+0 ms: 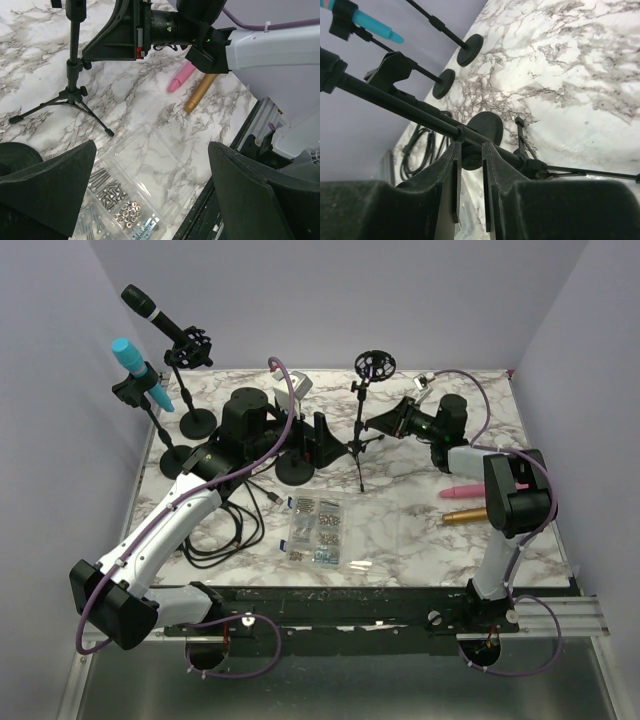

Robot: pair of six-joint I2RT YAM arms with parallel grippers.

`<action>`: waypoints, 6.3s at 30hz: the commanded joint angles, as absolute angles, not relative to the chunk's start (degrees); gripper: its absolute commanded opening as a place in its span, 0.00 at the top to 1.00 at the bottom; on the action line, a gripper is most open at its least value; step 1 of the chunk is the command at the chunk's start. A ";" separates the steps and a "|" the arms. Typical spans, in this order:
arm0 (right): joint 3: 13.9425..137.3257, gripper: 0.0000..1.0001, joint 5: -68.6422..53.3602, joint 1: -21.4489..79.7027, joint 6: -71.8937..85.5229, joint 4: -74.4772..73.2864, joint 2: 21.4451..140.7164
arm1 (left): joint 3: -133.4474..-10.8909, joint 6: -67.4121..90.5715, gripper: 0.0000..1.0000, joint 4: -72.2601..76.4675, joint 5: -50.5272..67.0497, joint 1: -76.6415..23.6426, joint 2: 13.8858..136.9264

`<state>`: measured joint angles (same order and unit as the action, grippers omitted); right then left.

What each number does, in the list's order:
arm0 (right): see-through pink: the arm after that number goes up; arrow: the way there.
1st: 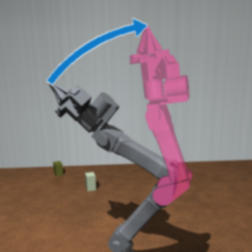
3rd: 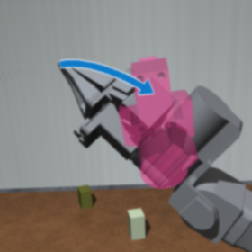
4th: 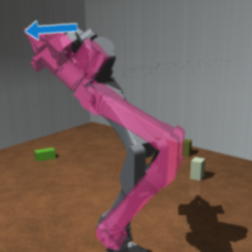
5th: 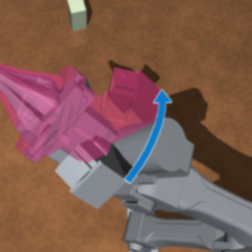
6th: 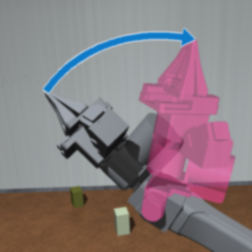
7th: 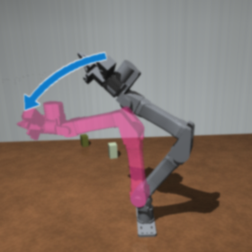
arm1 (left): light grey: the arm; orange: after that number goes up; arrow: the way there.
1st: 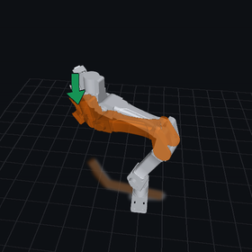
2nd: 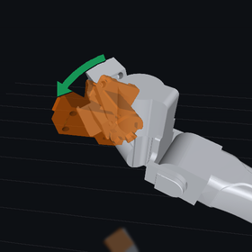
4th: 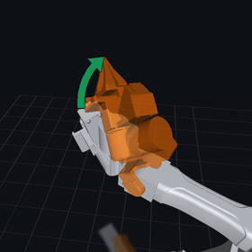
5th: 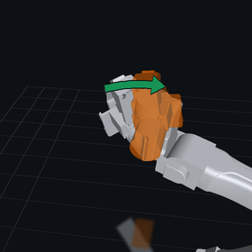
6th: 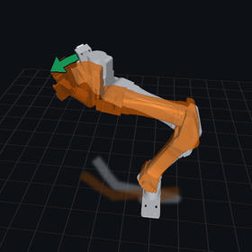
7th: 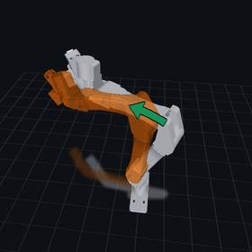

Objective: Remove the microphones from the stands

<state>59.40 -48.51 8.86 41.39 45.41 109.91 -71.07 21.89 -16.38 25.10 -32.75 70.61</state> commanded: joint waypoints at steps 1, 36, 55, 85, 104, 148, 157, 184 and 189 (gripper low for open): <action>59.27 1.00 -42.67 9.86 27.67 35.65 109.50 | -71.19 21.42 0.01 -16.00 25.15 -33.00 69.67; 60.54 0.57 -47.20 10.10 68.14 42.33 112.52 | -71.80 21.35 0.02 -16.43 26.23 -33.02 69.38; 57.56 1.00 -41.20 11.47 37.26 40.46 112.00 | -71.45 20.00 0.01 -16.74 23.82 -33.04 66.09; 57.57 0.12 -39.15 13.97 49.37 17.62 97.78 | -71.10 11.54 0.01 -21.92 10.08 -32.95 58.54; 69.35 0.49 -64.18 9.33 81.15 57.50 123.36 | -65.81 12.61 0.01 -18.11 12.22 -32.98 55.72; 76.52 0.81 -67.23 8.61 65.68 37.06 125.54 | -66.16 13.18 0.02 -18.41 14.07 -32.96 57.66; 72.98 1.00 -54.67 9.23 40.14 28.17 119.45 | -66.01 13.18 0.02 -18.32 14.30 -32.97 57.48; 51.79 1.00 19.08 33.88 -28.15 38.87 98.62 | -65.92 13.10 0.01 -18.19 13.54 -33.04 59.76; 52.52 0.99 27.23 38.20 -40.09 40.30 98.77 | -65.87 13.17 0.01 -18.15 13.60 -33.00 59.58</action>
<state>52.82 12.95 35.70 -24.71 37.76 98.67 -66.13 13.10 -19.35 12.75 -32.75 59.70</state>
